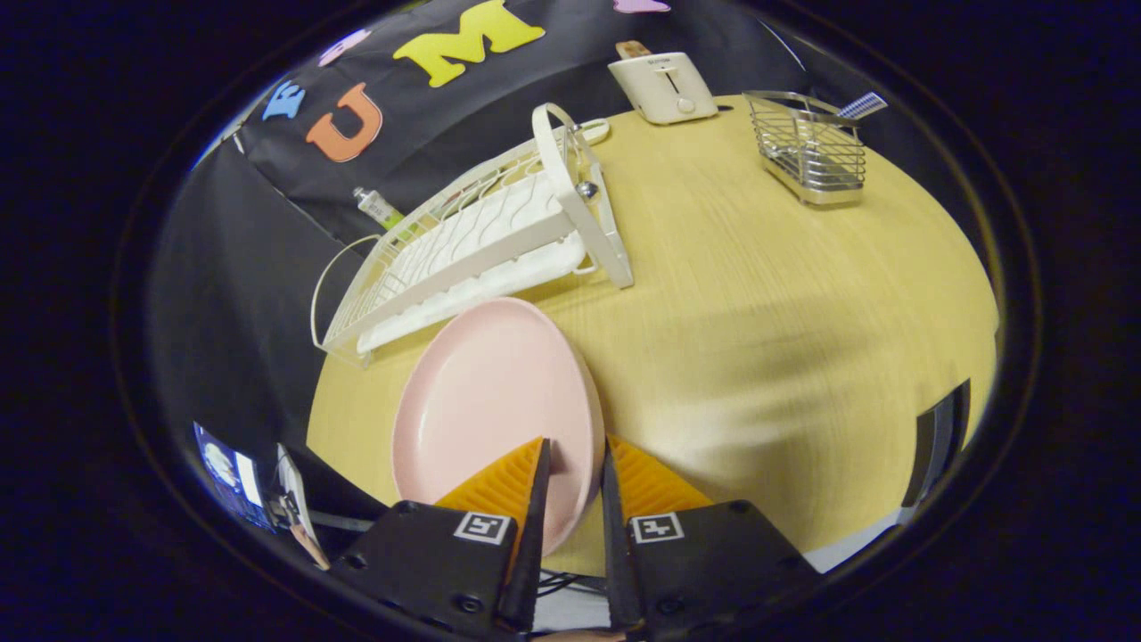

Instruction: Take the plate from the dish rack, then take the spoon from the basket and place it into the plate.

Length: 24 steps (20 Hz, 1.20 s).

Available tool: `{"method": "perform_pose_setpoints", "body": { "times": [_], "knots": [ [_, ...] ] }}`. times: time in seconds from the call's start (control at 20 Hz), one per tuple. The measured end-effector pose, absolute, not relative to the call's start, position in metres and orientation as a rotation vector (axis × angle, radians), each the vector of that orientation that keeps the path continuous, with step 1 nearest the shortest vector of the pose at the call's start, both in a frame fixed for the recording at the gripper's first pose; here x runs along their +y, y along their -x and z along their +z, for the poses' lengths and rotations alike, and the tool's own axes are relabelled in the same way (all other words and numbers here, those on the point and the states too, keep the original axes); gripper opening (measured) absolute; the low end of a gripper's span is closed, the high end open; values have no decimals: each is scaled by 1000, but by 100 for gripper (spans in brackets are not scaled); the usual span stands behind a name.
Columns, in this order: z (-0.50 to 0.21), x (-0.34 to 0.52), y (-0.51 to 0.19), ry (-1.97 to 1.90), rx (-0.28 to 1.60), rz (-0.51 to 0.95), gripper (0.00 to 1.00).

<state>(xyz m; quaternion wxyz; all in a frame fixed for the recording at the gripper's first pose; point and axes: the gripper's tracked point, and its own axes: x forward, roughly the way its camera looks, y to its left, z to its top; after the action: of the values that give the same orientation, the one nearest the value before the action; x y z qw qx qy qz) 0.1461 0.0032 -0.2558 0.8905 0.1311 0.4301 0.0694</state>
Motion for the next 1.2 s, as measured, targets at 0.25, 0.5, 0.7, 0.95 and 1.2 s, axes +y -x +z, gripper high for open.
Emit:
{"method": "perform_pose_setpoints", "body": {
  "times": [0.25,0.5,0.7,0.95,1.2],
  "knots": [
    [-237,-4,-145,-229,795,130,58],
    [-191,-4,-143,-99,537,120,81],
    [-155,7,-124,-77,386,146,95],
    [-103,12,-75,-96,266,156,95],
    [-60,16,-26,-73,170,157,99]
  ]
}}
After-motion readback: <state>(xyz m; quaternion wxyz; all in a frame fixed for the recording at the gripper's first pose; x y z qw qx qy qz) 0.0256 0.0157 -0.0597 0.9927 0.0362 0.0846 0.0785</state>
